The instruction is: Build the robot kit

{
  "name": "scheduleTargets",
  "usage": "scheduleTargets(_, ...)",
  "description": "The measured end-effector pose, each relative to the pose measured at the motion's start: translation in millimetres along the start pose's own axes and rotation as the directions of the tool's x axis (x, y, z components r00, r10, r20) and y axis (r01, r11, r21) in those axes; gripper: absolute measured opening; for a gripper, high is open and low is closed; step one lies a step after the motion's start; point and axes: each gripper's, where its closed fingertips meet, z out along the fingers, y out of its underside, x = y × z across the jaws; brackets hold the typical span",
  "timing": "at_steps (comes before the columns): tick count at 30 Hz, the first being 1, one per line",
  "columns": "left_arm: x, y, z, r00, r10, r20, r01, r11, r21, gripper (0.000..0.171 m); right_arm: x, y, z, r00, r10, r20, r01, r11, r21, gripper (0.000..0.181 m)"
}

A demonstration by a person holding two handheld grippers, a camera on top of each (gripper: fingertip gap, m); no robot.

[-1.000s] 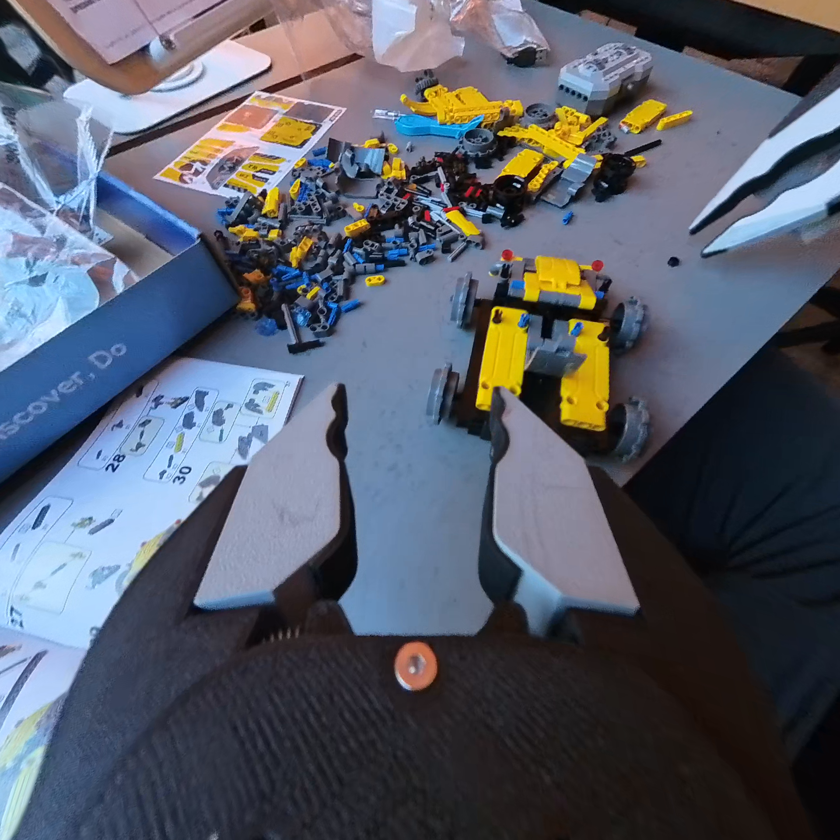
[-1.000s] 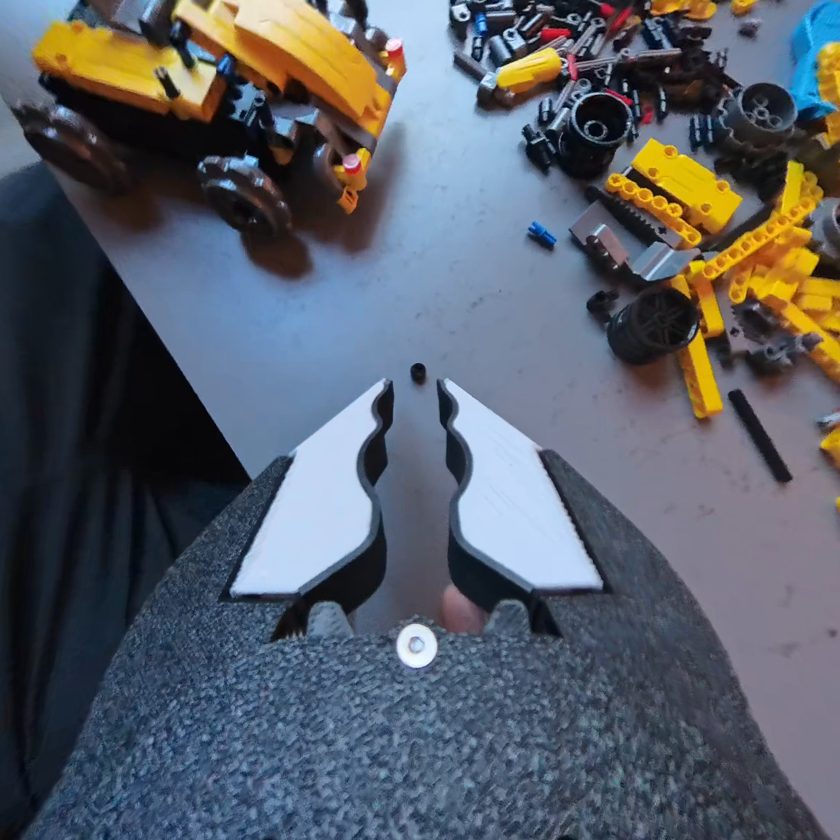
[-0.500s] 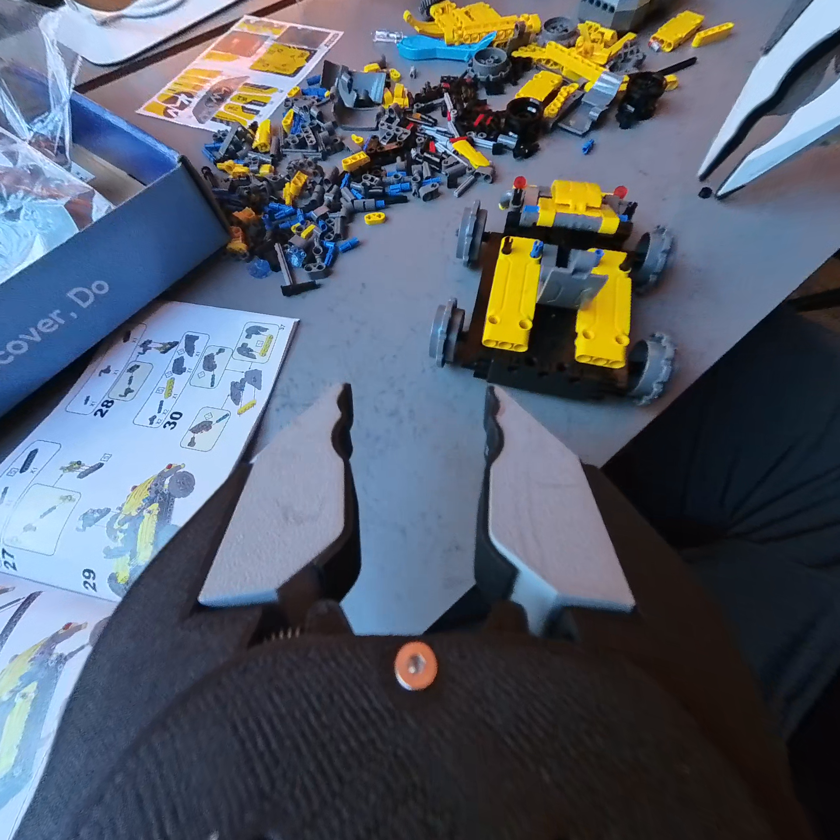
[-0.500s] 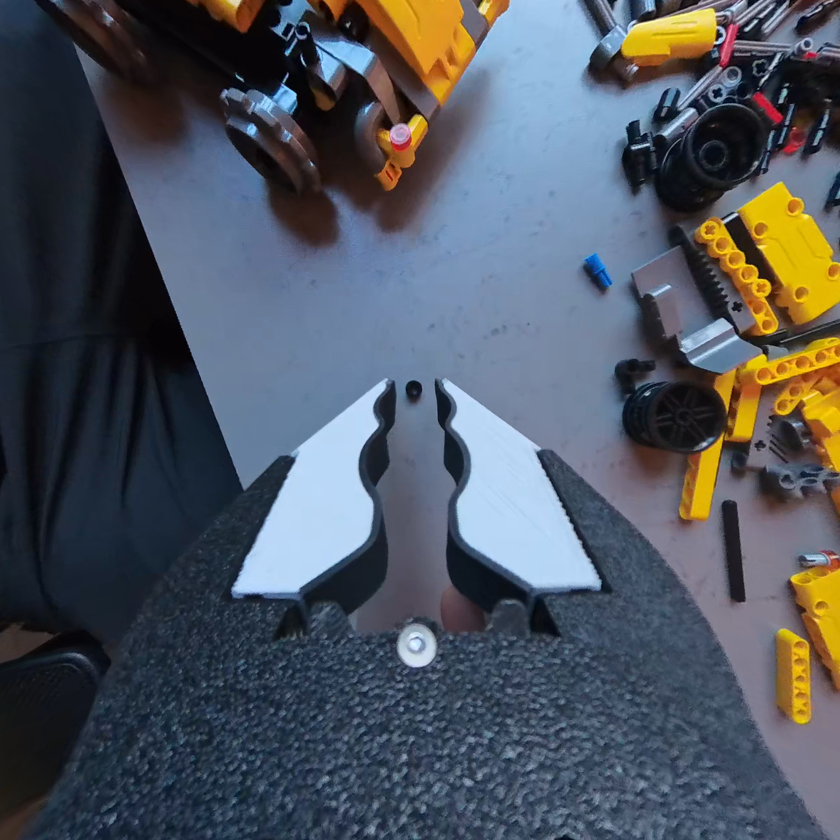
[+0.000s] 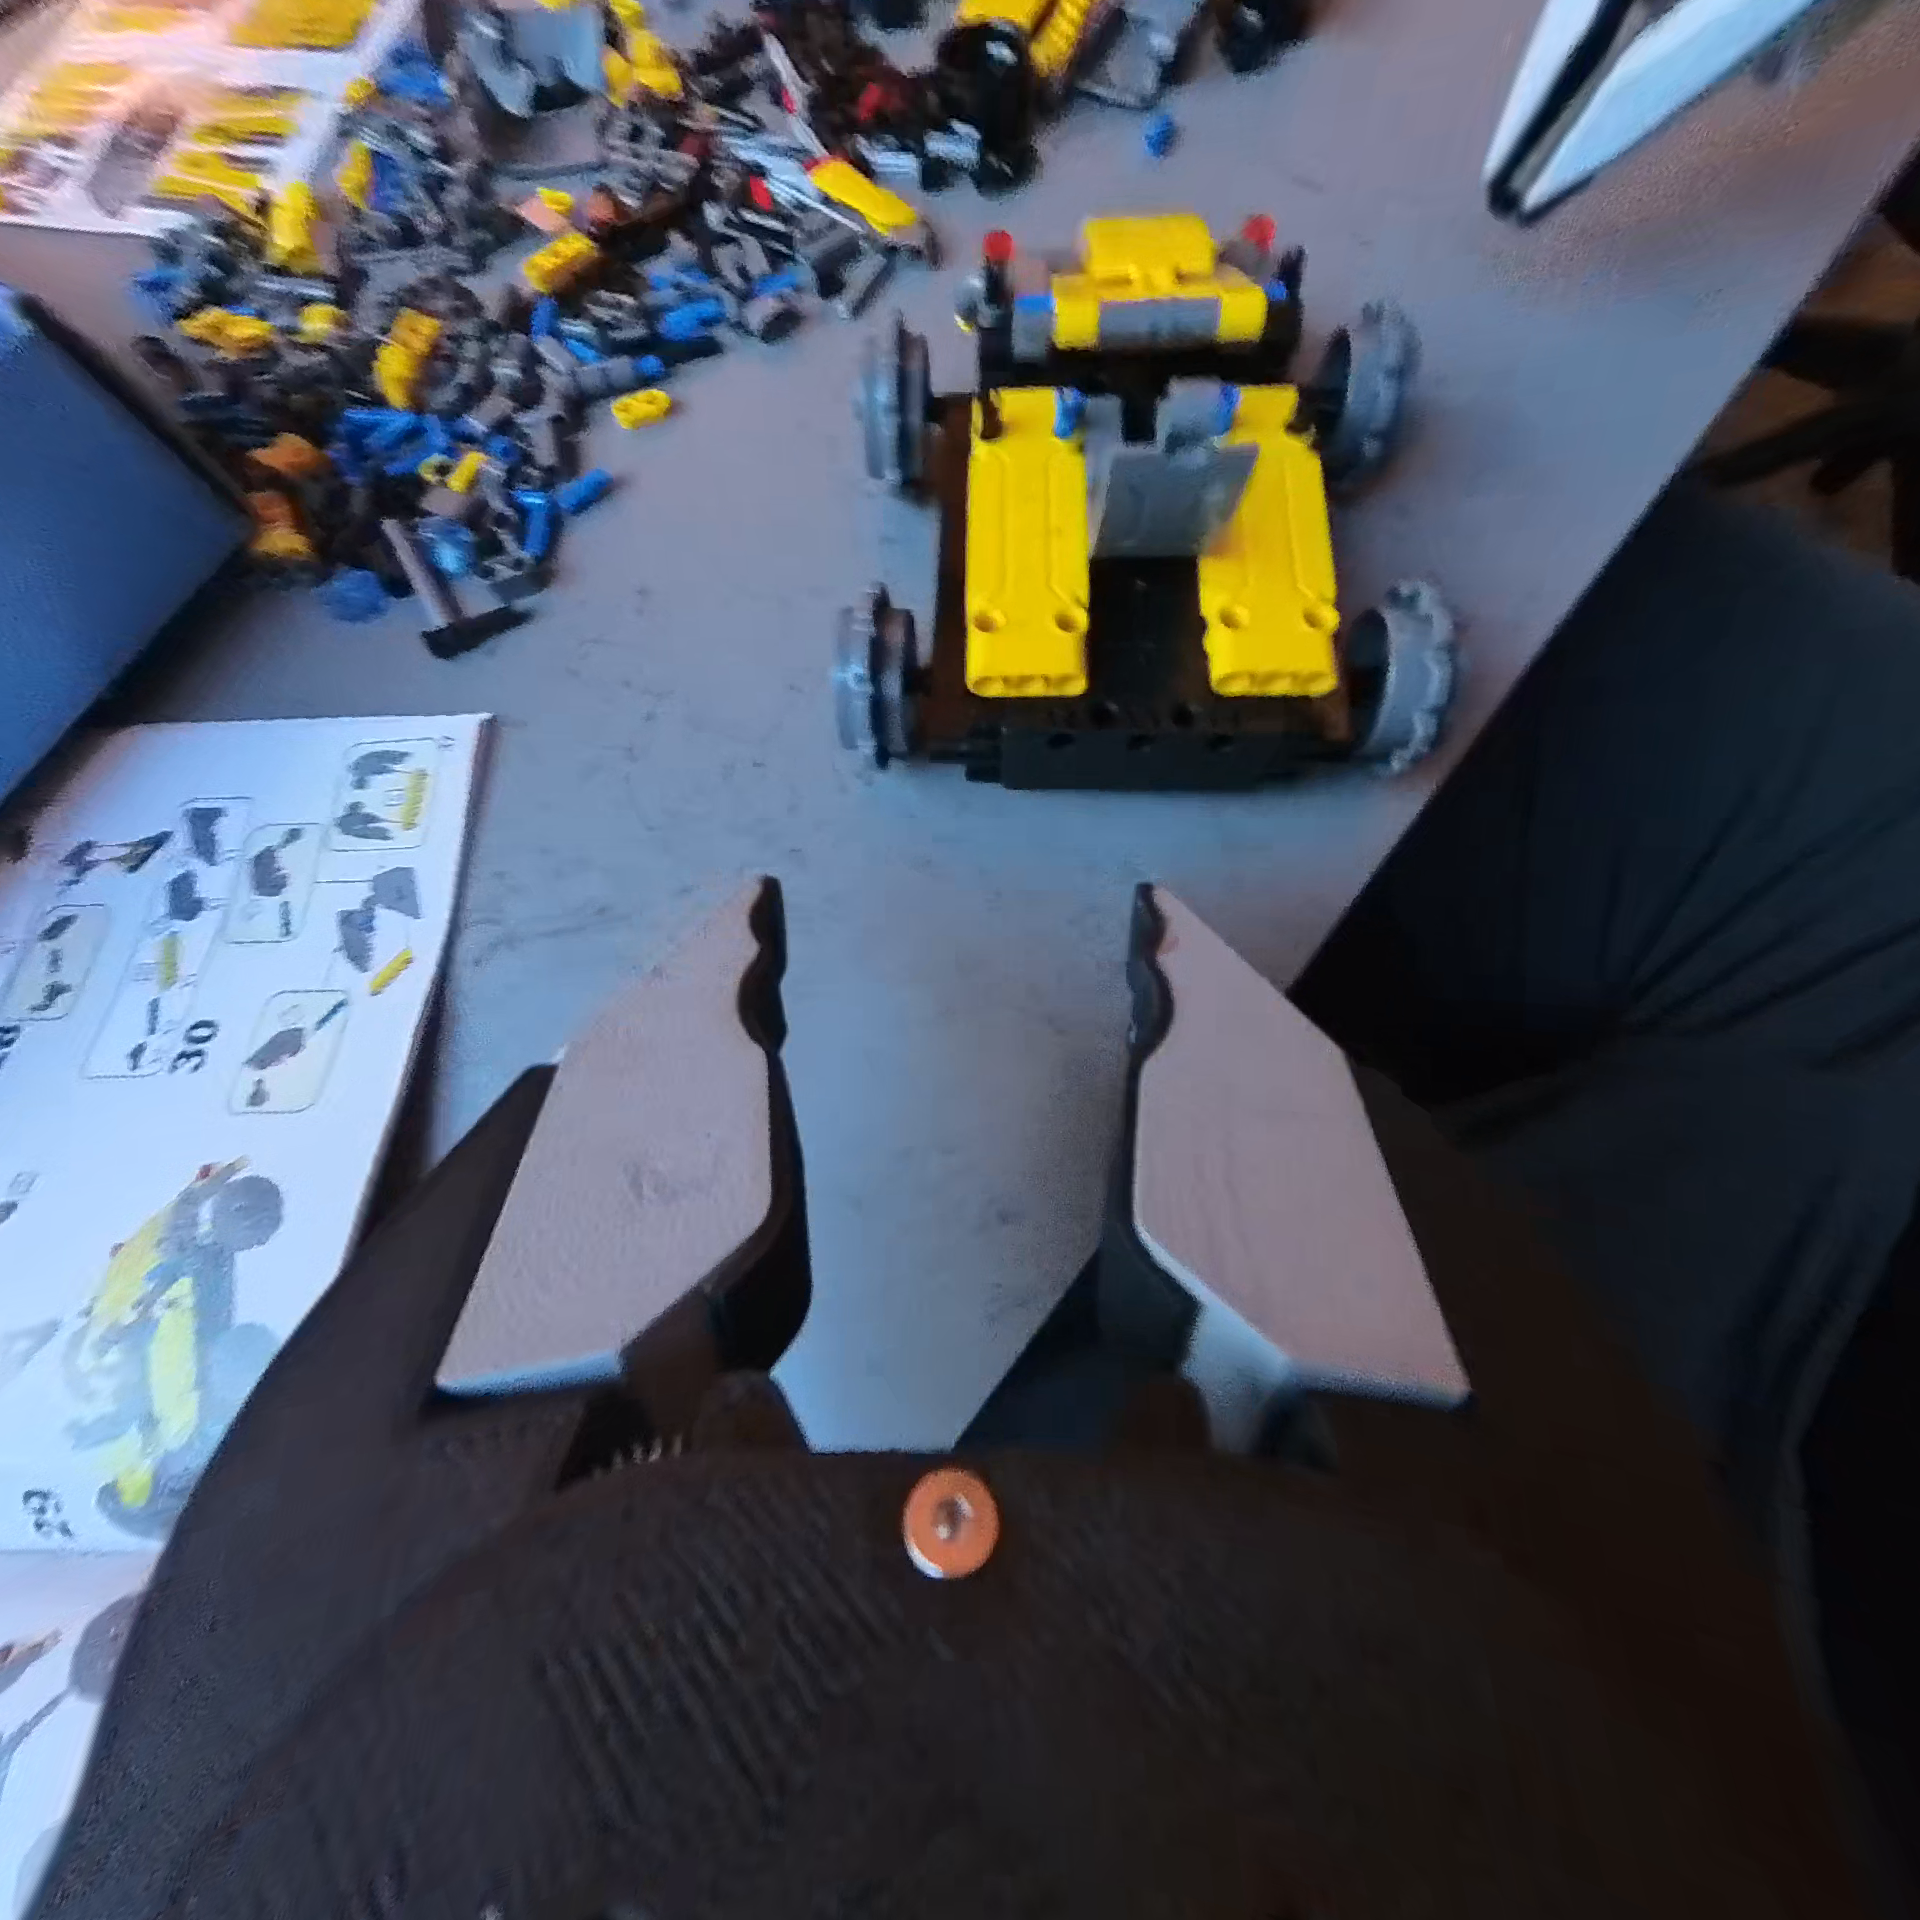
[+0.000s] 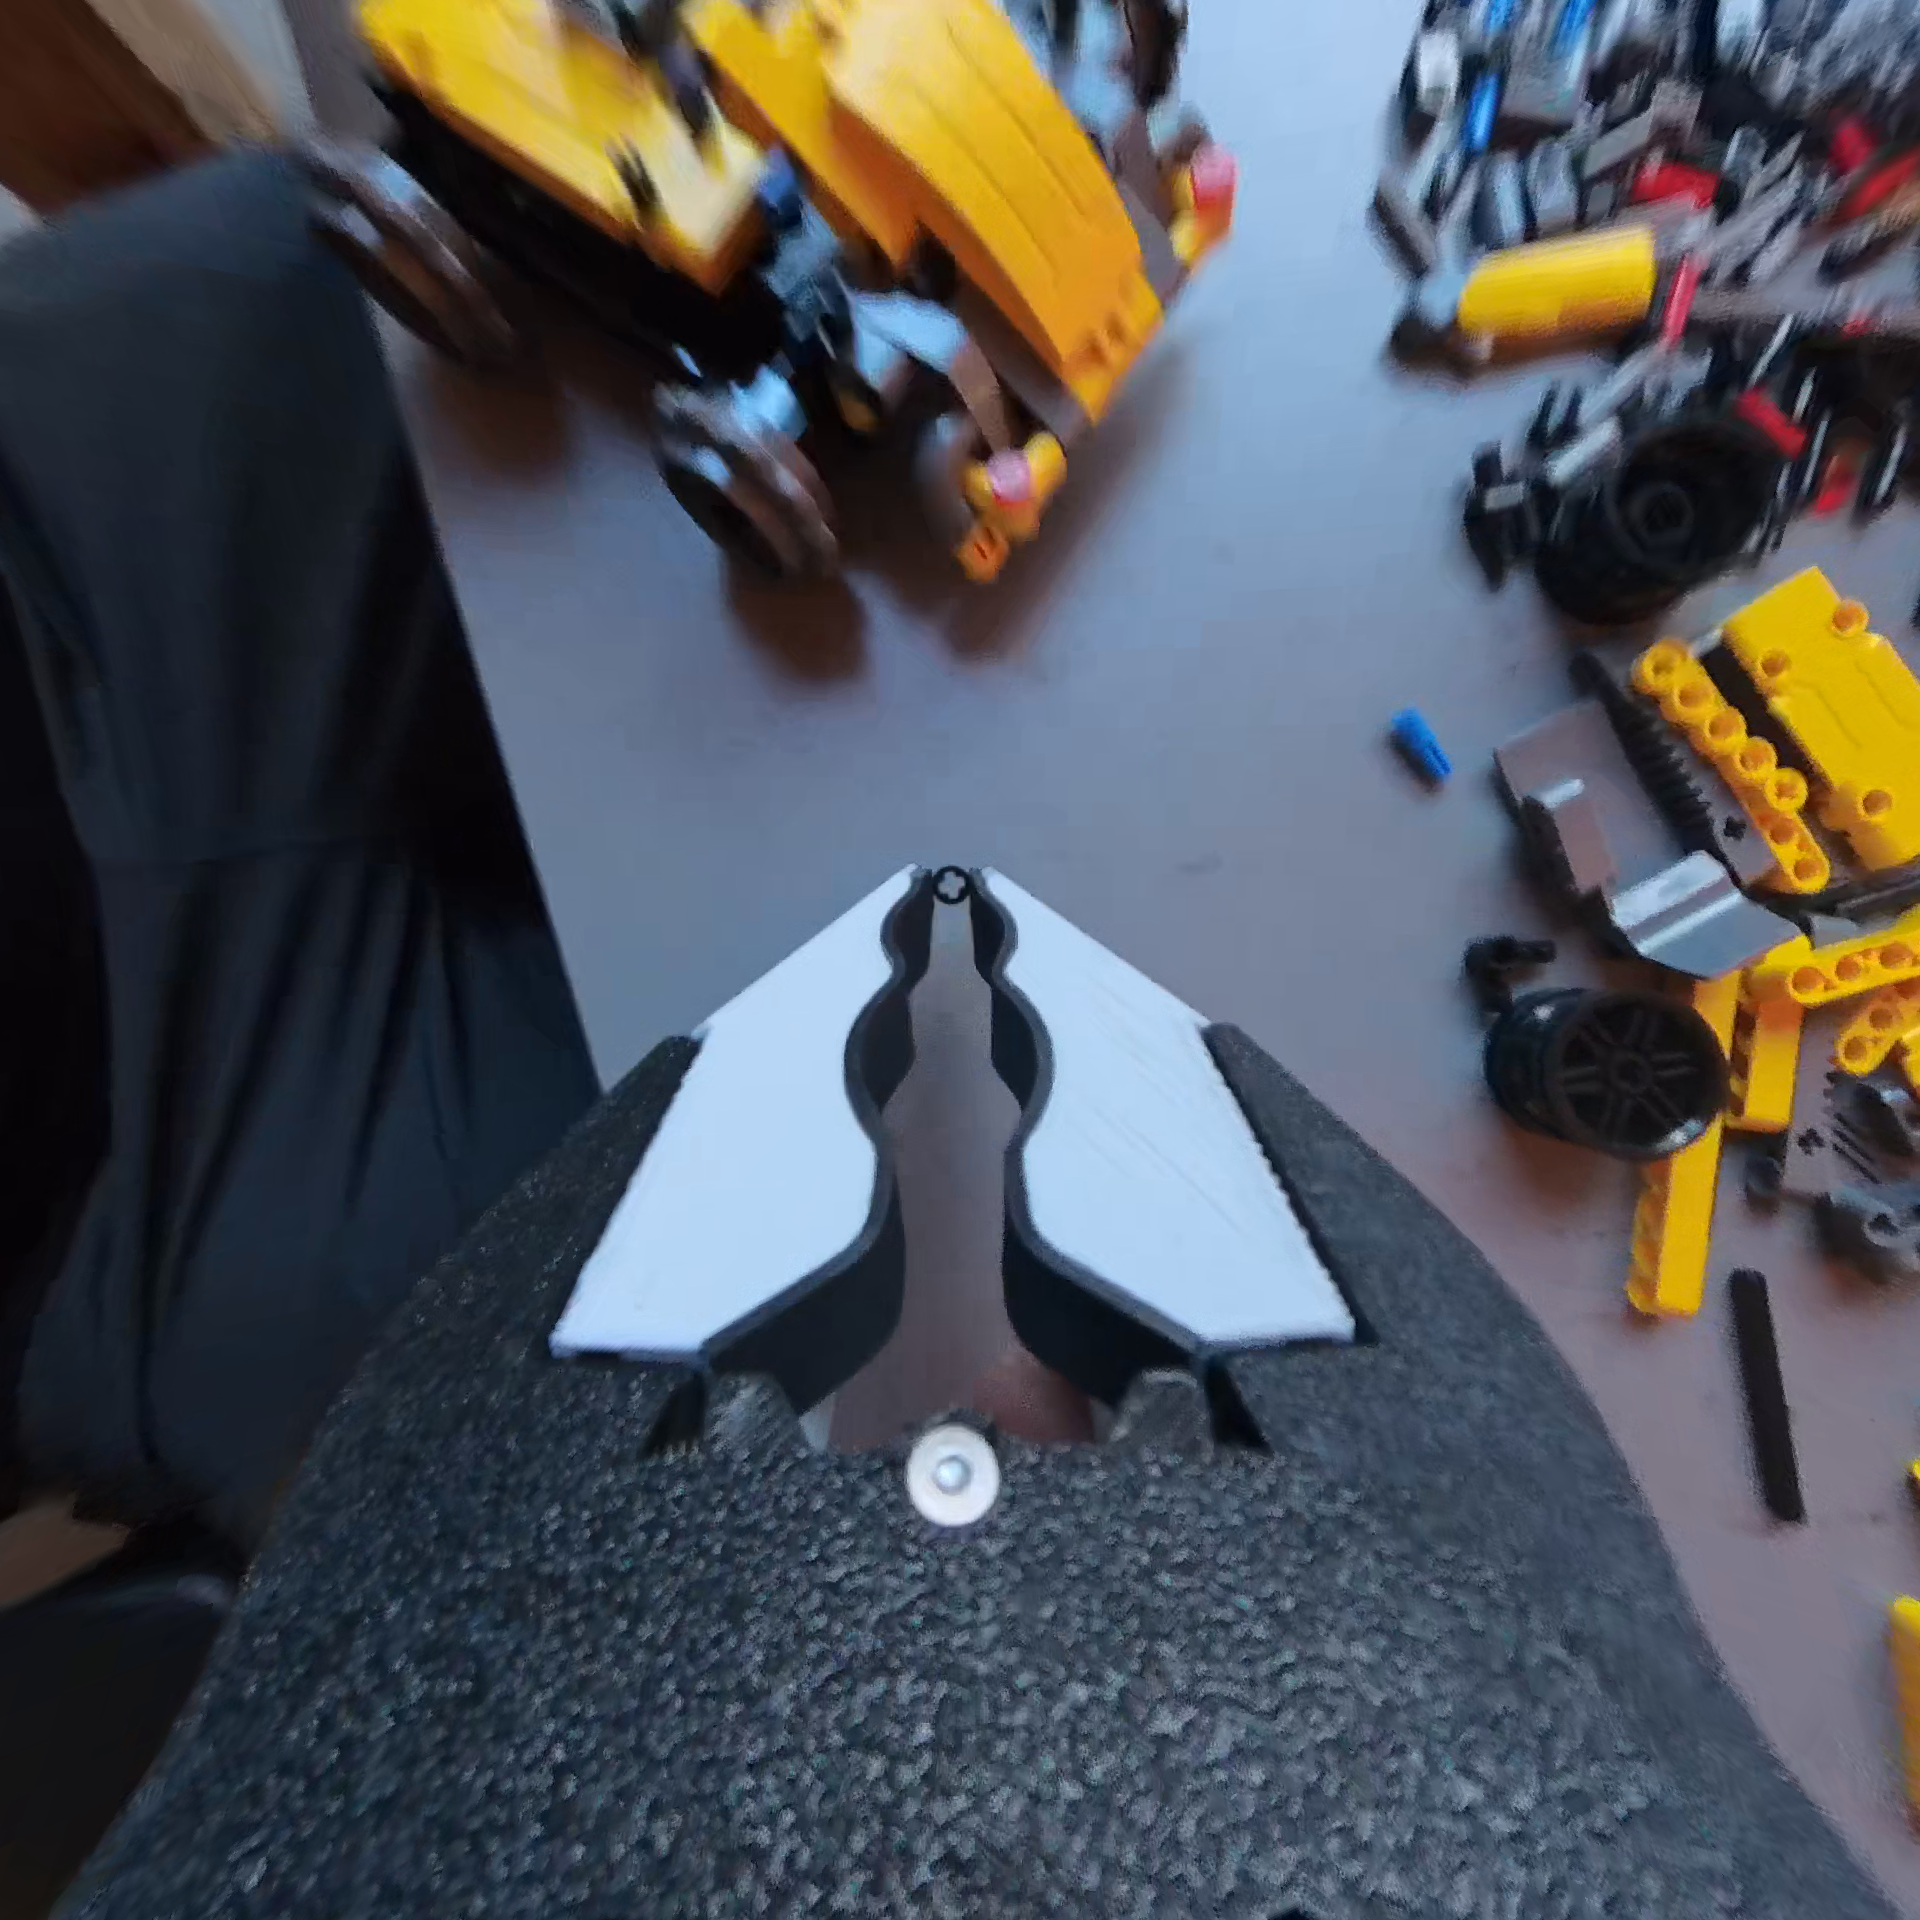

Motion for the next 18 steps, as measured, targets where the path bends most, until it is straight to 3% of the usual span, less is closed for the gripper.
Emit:
scheduleTargets(6,-3,7,14,0.997,0.071,0.007,-0.071,0.997,-0.042,0.071,-58,-57,1,0.987,0.082,-0.135,-0.017,0.906,0.422,0.006)
scheduleTargets(10,-10,-10,20,0.986,0.168,0.009,-0.167,0.986,-0.003,0.088,-87,-65,11,0.963,0.11,-0.248,0.031,0.864,0.502,0.007)
scheduleTargets(18,-1,-10,43,0.921,0.323,-0.219,-0.331,0.943,0.0,0.084,-111,-75,41,0.943,0.253,-0.218,-0.081,0.808,0.584,0.007)
